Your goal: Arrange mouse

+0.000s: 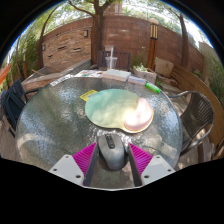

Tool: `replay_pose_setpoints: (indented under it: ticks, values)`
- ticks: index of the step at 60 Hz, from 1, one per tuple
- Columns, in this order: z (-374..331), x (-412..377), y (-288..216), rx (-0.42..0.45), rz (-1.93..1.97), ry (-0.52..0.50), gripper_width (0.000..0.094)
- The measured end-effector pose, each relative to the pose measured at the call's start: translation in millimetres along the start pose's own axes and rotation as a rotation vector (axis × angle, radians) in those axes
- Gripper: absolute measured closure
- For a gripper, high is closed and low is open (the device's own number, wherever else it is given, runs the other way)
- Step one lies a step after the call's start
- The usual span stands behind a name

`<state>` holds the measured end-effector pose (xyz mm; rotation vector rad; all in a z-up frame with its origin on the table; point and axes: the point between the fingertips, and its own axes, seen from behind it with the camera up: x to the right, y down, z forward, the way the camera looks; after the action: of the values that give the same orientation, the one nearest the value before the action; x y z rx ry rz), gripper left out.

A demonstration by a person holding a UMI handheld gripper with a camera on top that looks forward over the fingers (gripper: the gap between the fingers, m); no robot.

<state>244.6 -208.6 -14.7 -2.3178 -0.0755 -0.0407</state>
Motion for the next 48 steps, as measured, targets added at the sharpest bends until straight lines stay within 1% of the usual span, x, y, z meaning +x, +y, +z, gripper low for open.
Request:
replay_pose_setpoints:
  ticks: [1,3,11,12,15,16,22,26,32,40,44,48]
  values:
    - [0.0,-2.2,-0.3,-0.001,-0.003,-0.008,0.0381]
    - [0.7,-2.6,-1.6,0.004,-0.020,-0.006,0.0390]
    - [0.8,-5.4,-2.4,0.012,-0.069,-0.006,0.0489]
    - [0.3,-6.3,-1.6,0.009,-0.071,-0.006,0.0512]
    - [0.5,-6.4,-0.5,0.003,-0.071,-0.002,0.0528]
    - [-0.2,-6.3,-0.9,0.000,-0.069,-0.001,0.0554]
    - [-5.5,-9.5,0.4,-0.021,-0.060,0.009,0.0571]
    - [-19.5,-10.7,-12.9,0.000,-0.053,0.027,0.0571]
    - [-57.2,-24.4,-59.5,0.087,-0.025,0.028,0.0569]
    - [-92.3,-35.7,-147.8,0.229,-0.007,0.018,0.0570]
    - [-89.6,-31.0,-196.0,0.287,0.021,0.020,0.0571]
    - [-67.2,-22.0,-228.8,0.311,0.051,0.028,0.0572]
